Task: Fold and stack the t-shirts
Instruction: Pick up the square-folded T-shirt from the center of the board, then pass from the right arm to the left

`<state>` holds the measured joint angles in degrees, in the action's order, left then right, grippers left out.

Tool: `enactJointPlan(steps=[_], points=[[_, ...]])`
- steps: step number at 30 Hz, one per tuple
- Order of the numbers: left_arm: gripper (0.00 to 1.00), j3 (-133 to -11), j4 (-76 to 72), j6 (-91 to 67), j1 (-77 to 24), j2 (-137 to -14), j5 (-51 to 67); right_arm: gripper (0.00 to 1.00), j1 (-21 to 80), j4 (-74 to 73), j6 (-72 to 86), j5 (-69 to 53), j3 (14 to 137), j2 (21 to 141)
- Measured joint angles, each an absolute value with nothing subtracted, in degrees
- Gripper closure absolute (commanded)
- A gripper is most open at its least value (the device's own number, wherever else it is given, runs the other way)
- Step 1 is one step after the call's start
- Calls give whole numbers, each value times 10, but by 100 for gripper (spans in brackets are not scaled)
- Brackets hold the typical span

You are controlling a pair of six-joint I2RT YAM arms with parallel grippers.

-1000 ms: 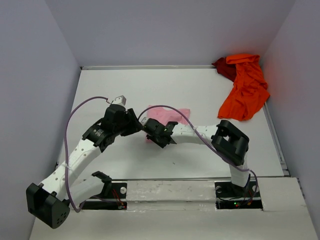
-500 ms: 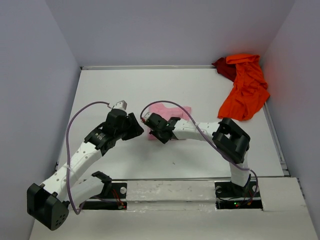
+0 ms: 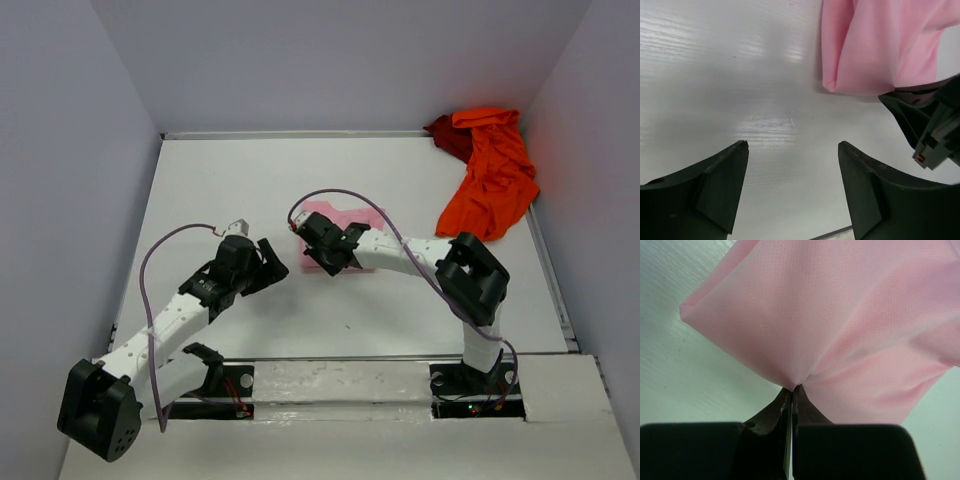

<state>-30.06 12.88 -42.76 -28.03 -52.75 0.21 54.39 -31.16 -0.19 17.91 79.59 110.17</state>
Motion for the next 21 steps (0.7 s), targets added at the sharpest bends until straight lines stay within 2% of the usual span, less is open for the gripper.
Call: enactJointPlan(steps=[10,17,21], points=[[13,-271,-12,-465,-268,-631,36,100,543,-327,9,179,798,1075],[15,-271,-152,-491,-252,-772,83,100,543,-331,14,176,798,1065],[15,-269,-230,-505,-249,-808,102,100,543,-334,15,174,798,1063]])
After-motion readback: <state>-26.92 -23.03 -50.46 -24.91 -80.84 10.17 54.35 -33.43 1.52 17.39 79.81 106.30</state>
